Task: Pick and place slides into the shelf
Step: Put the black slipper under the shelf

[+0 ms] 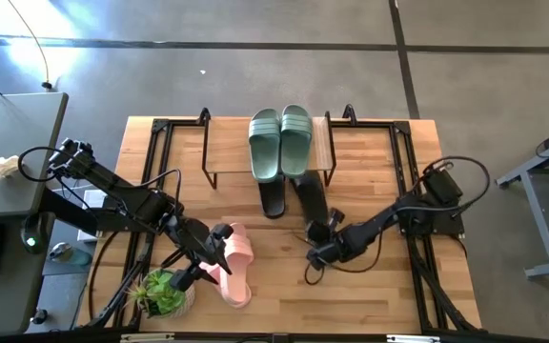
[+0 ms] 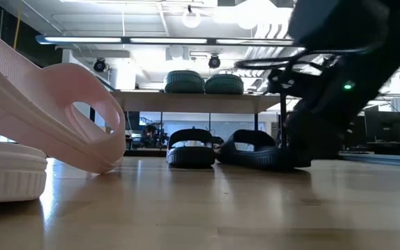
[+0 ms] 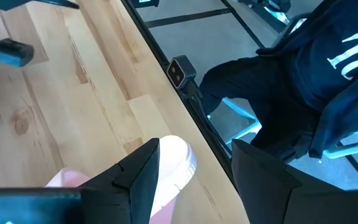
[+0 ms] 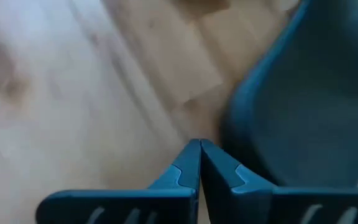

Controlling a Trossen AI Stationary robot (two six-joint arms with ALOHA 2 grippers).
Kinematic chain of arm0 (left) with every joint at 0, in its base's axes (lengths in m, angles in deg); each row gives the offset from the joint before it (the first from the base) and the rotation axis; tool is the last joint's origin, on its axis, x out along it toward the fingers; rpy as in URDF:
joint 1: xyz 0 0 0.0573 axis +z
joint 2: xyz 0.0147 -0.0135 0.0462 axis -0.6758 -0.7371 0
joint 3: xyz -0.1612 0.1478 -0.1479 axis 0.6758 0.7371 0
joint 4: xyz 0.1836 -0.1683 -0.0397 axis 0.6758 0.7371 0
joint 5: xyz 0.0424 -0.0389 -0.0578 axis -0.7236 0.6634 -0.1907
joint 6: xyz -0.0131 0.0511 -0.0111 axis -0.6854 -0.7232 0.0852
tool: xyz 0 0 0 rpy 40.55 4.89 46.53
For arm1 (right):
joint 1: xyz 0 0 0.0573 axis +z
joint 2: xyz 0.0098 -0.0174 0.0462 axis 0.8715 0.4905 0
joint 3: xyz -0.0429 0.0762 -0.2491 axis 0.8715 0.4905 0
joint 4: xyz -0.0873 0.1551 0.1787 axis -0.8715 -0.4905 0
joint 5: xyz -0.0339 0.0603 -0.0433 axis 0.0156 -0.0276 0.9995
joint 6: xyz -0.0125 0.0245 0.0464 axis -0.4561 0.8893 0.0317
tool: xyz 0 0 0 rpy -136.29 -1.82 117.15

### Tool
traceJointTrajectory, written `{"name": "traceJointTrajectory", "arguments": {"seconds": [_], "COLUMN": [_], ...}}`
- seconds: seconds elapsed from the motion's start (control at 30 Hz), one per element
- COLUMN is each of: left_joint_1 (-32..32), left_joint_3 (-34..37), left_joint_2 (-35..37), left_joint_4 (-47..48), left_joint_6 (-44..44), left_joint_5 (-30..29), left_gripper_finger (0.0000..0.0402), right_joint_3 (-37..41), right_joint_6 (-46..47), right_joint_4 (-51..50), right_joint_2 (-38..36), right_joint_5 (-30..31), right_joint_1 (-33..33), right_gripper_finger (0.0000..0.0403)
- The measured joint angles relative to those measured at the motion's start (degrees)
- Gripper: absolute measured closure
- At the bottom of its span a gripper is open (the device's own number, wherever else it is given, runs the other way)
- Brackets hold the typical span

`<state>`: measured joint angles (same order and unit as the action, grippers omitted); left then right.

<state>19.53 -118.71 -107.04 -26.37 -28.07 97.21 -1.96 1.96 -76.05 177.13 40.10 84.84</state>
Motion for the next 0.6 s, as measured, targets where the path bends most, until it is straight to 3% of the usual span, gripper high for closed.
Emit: {"name": "traceJointTrajectory", "arguments": {"seconds": [0.6], "left_joint_1": [0.0], "left_joint_3": [0.0], "left_joint_2": [0.0], "left_joint_4": [0.4], "left_joint_6": [0.3], "left_joint_5": [-3.0], "left_gripper_finger": [0.0218], "right_joint_3": [-0.1], "right_joint_6": [-8.6], "right_joint_4": [11.1], "right_joint_2": [-0.1], "right_joint_5": [0.0], "right_joint_1": [-10.6], "right_gripper_finger": [0.0403]}}
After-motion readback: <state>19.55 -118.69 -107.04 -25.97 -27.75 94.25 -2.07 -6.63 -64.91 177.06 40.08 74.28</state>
